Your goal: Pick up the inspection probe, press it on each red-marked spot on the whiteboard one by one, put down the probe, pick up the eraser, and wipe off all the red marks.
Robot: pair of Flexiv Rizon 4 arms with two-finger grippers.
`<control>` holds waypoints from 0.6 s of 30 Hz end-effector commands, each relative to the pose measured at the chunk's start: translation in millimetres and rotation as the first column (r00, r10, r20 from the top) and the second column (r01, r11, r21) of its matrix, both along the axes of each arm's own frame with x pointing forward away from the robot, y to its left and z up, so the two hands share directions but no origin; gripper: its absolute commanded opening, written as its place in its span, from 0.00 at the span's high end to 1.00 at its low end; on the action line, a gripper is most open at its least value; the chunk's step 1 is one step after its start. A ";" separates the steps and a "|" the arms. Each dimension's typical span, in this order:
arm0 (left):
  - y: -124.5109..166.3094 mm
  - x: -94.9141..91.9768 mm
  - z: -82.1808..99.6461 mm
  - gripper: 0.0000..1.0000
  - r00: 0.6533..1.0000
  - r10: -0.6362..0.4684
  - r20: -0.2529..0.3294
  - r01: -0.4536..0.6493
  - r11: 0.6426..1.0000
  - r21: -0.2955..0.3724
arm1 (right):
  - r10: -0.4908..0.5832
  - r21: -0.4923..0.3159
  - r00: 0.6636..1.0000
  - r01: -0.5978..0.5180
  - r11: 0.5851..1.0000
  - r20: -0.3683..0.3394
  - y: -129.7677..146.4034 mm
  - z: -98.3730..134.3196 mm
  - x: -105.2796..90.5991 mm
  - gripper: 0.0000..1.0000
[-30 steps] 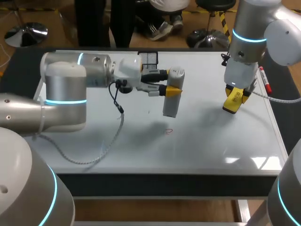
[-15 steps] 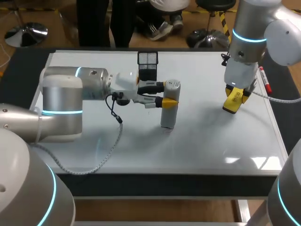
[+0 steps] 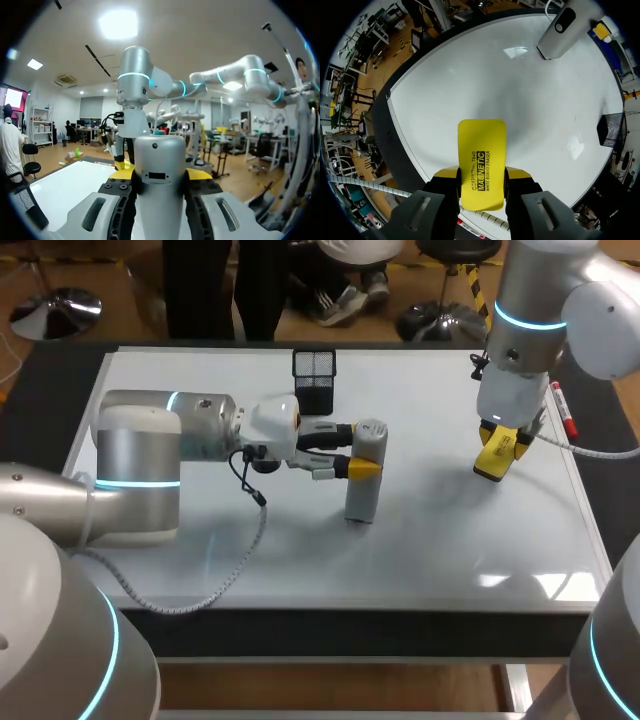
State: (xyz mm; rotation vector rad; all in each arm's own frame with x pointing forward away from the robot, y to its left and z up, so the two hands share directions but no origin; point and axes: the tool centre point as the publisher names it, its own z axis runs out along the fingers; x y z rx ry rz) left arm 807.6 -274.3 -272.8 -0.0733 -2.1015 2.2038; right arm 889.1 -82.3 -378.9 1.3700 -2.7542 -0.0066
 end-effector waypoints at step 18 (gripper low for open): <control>1.5 1.8 -9.1 1.00 1.000 0.009 -0.003 -0.009 1.000 0.004 | 0.002 -0.003 1.000 -0.002 1.000 0.001 -0.5 0.4 0.1 1.00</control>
